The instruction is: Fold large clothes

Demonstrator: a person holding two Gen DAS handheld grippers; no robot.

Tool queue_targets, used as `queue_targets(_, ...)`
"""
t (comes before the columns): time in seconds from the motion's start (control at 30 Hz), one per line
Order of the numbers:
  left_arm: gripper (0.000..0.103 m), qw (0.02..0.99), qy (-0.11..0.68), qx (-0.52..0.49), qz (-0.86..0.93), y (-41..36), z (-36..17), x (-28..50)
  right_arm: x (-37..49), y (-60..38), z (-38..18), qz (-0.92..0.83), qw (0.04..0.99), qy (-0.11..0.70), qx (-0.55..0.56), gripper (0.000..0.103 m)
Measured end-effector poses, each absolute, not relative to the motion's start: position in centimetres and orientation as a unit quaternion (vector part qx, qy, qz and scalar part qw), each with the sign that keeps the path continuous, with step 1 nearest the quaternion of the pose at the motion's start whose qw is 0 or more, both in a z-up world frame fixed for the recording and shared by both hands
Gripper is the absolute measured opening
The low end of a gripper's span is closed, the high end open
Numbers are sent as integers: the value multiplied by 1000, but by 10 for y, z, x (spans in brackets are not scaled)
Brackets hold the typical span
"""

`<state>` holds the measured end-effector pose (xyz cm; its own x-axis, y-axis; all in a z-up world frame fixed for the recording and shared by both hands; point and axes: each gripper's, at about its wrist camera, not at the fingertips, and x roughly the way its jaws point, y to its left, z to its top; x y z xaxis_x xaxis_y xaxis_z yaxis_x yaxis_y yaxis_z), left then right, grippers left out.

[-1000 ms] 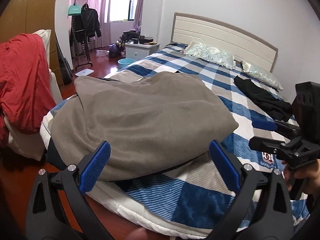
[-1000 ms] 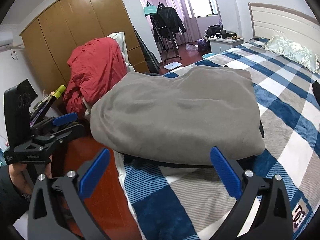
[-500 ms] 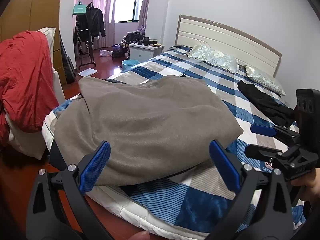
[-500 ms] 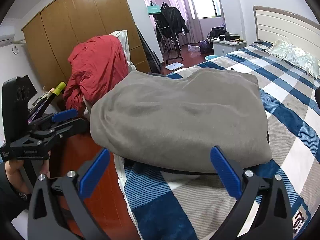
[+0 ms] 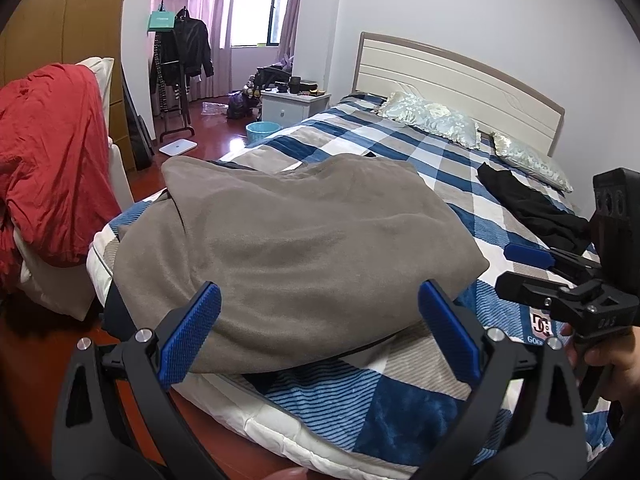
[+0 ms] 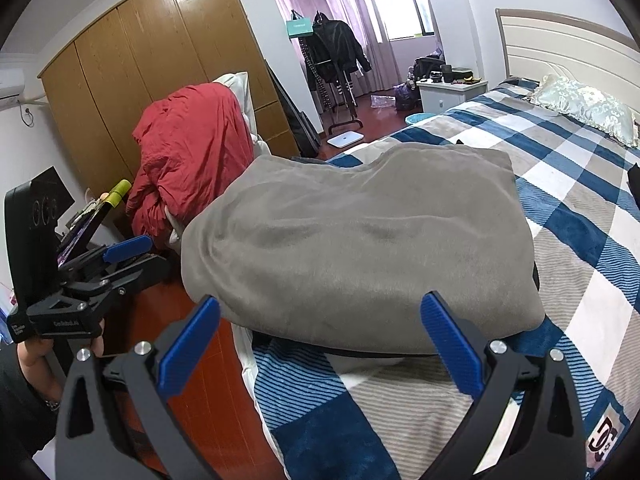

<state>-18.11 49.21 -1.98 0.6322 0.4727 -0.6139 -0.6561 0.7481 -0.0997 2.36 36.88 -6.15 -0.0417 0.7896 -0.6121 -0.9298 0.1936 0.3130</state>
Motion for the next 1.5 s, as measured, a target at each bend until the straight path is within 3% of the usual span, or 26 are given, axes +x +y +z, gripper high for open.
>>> queue_targets(1.5, 97, 890, 290, -143, 323, 482, -24, -190, 8, 382, -53, 637, 679, 350, -99, 98)
